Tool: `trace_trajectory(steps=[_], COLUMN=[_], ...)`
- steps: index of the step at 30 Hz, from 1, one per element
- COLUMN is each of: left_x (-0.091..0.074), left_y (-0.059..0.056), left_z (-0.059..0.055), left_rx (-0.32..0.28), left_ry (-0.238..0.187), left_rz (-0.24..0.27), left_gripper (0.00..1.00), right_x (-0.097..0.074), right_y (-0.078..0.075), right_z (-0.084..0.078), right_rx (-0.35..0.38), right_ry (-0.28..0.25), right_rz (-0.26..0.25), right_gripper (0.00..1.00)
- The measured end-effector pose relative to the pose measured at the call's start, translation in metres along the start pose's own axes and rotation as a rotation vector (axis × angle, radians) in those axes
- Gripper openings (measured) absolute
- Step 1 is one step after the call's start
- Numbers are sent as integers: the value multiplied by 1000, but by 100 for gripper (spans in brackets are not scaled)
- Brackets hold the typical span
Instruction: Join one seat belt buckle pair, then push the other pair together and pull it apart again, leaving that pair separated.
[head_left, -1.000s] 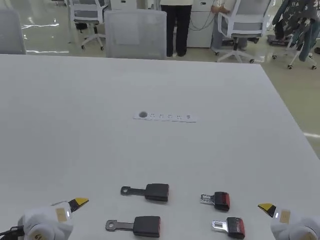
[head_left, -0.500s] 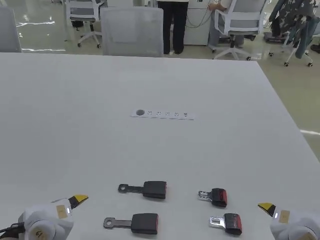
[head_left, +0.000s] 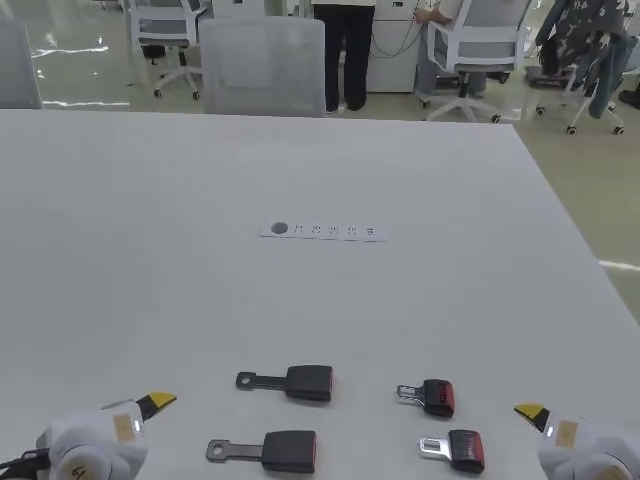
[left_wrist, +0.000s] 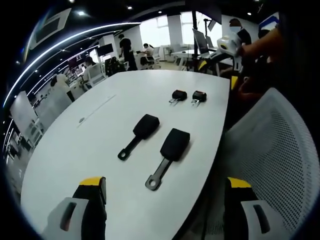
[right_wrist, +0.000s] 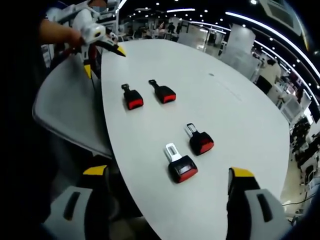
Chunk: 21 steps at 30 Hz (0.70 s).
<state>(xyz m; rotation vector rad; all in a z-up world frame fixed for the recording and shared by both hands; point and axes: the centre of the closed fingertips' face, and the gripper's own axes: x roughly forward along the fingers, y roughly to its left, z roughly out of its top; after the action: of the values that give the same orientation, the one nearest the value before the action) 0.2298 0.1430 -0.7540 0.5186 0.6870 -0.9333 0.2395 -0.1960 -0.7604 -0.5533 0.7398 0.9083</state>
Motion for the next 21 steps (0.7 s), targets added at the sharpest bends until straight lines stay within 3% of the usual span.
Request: trace_trajectory(steps=[21], left_x=[5], left_y=[2], left_z=[0], left_rx=[-9], left_ry=[13], left_rz=[-10], left_gripper=[98], right_x=[4], right_y=[-5], right_z=[-2], right_rx=[-35], right_ry=[17], right_rz=[13], right_gripper=[99])
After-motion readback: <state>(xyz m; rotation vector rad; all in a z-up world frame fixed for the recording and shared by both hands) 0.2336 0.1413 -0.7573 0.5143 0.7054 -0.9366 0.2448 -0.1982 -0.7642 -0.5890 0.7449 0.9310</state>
